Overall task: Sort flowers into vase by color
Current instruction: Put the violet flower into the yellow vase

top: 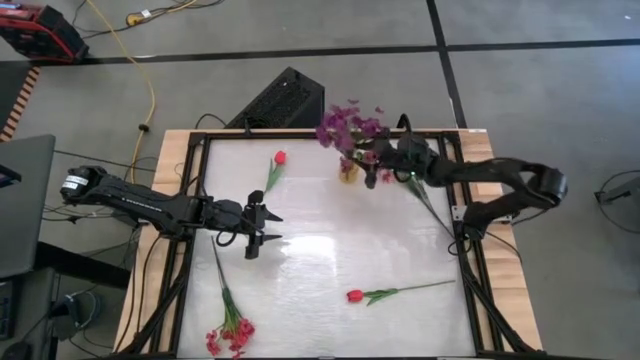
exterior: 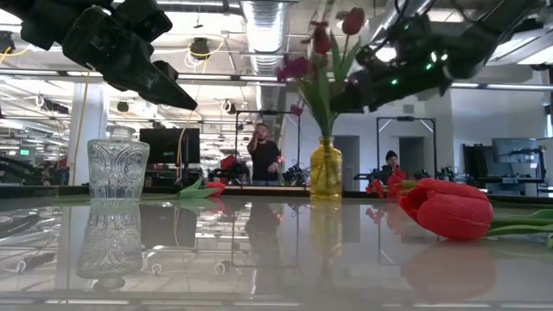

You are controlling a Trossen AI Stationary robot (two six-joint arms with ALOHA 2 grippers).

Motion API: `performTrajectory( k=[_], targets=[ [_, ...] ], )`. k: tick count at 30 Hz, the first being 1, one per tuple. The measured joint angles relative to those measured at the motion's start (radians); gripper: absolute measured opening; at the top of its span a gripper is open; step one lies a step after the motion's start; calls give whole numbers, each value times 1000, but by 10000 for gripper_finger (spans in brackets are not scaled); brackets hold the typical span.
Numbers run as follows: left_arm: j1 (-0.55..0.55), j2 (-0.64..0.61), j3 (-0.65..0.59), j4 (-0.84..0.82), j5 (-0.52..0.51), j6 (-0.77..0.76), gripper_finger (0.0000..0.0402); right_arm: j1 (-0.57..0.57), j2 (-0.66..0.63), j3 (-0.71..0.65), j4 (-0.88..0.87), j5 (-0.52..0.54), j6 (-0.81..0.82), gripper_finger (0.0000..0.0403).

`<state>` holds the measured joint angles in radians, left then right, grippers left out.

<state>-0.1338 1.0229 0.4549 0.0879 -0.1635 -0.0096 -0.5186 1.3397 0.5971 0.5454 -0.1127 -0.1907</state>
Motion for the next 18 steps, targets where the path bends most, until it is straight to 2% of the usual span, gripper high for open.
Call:
performTrajectory(
  k=[8,18],
  targets=[
    [0,0,0,0,0,-3,210,-1,-202,0,-269,120,-20,222],
    [0,0,0,0,19,-13,210,-1,-247,20,-502,125,-20,221]
  ],
)
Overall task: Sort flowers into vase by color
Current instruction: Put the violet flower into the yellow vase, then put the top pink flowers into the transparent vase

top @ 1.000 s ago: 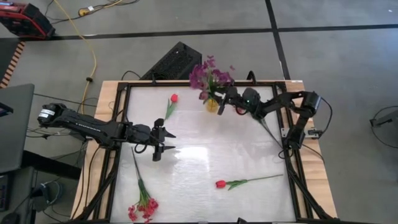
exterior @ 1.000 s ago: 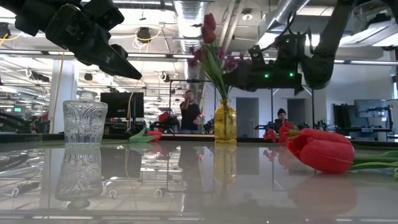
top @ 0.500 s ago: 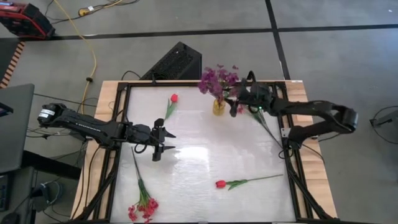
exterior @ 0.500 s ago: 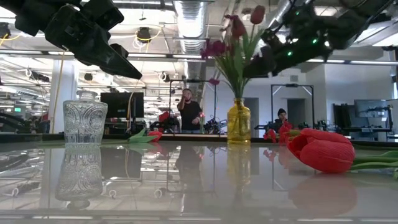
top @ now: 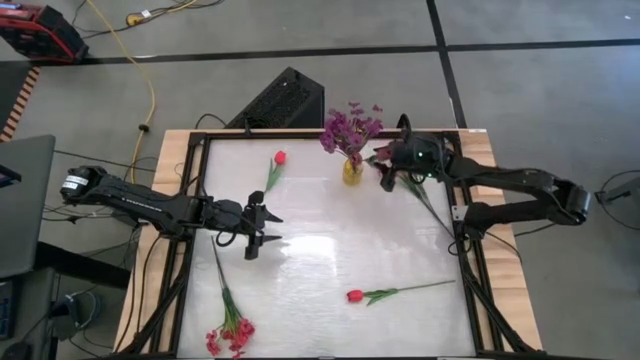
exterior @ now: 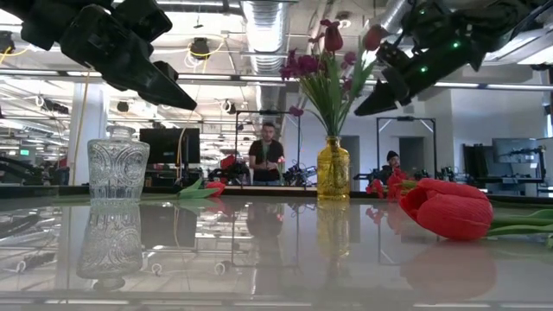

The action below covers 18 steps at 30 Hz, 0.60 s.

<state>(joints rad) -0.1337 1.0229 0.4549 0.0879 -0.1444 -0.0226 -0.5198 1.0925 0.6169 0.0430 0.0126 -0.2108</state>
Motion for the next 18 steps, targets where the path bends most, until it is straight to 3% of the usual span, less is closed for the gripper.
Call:
performTrajectory(
  k=[7,13,18],
  targets=[
    [0,0,0,1,2,-21,210,2,7,137,-379,21,16,221],
    [0,0,0,0,8,-31,210,2,8,189,-738,19,185,221],
    [0,0,0,0,8,-11,210,2,10,143,-812,56,285,221]
  ],
)
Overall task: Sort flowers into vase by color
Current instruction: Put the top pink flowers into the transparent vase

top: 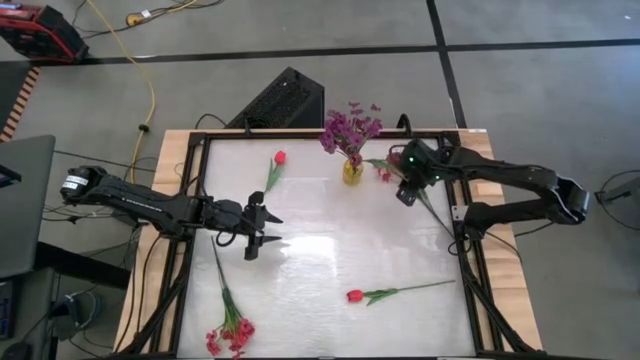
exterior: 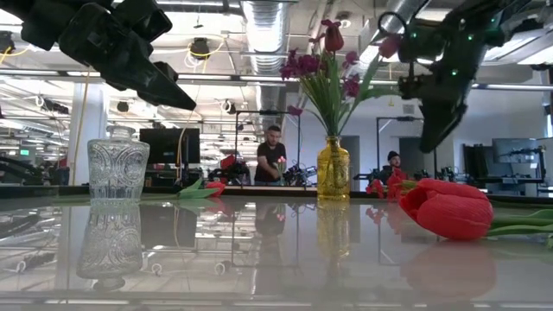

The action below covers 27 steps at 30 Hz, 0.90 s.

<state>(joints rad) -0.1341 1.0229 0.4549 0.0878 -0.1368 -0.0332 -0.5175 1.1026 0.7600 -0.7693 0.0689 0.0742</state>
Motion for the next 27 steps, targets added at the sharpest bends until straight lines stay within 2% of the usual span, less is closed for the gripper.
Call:
performTrajectory(
  k=[3,7,11,18,27],
  targets=[
    [0,0,0,-3,0,2,210,0,15,4,5,58,42,221],
    [0,0,0,-37,0,-9,210,-24,72,4,-5,59,41,221],
    [0,0,0,-61,4,-5,210,-81,191,33,-16,15,14,221],
    [0,0,0,-73,42,-22,210,-147,385,65,-249,25,116,221],
    [-1,0,0,-79,61,-51,210,-153,486,27,-194,56,112,216]
  ],
)
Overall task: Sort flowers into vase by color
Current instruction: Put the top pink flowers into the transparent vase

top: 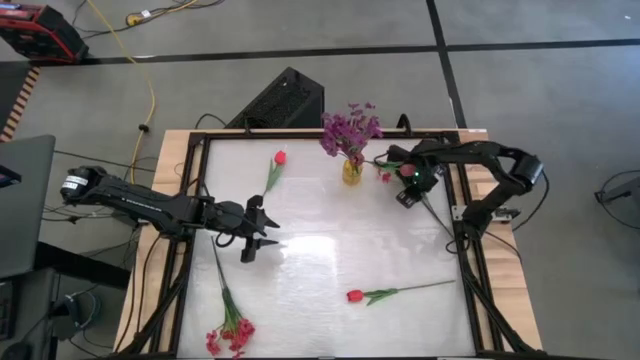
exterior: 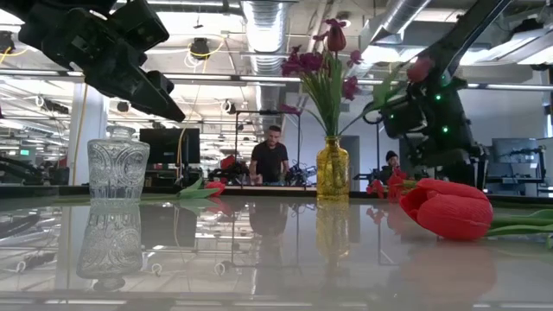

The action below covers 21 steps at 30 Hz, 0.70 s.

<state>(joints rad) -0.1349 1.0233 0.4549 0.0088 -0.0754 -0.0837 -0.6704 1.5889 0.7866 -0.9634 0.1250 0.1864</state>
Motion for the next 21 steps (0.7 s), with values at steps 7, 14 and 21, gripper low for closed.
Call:
performTrajectory(
  k=[7,14,21],
  targets=[
    [-6,0,0,-13,89,-15,210,11,57,14,-6,-31,7,120],
    [-23,0,0,-29,91,-56,210,13,-146,5,-27,151,145,28],
    [-25,0,0,-19,94,-55,210,-1,-491,6,24,224,150,37]
  ],
)
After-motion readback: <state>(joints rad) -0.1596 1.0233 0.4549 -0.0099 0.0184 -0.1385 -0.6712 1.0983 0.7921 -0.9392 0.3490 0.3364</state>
